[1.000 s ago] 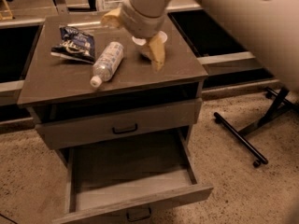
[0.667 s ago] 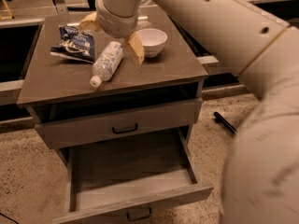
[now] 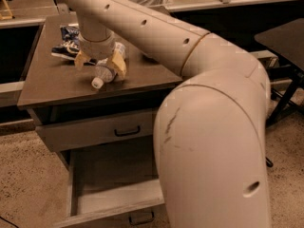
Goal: Place blue plastic bottle into middle drawer
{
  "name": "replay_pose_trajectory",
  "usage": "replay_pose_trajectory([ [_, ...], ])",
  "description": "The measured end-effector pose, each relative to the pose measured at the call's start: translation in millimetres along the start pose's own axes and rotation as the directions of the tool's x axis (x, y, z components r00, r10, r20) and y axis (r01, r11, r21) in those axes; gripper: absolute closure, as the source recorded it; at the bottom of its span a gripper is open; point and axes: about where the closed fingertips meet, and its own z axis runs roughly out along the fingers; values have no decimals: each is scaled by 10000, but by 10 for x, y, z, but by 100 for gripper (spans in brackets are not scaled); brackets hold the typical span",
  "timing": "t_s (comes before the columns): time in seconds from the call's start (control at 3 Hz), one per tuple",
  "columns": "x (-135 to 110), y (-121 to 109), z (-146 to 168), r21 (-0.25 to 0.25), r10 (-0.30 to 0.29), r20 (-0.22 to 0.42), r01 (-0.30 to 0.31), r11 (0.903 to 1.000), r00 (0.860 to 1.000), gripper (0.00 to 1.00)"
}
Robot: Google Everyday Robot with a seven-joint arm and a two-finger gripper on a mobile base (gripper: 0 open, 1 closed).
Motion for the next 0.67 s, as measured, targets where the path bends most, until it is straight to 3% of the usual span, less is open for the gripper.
replay_pose_trajectory([
  [0.33, 46, -45, 47, -360, -403, -332, 391, 9986, 9986, 45],
  [0.67, -4, -116, -64, -139, -632, -227, 629, 9979, 9977, 68],
])
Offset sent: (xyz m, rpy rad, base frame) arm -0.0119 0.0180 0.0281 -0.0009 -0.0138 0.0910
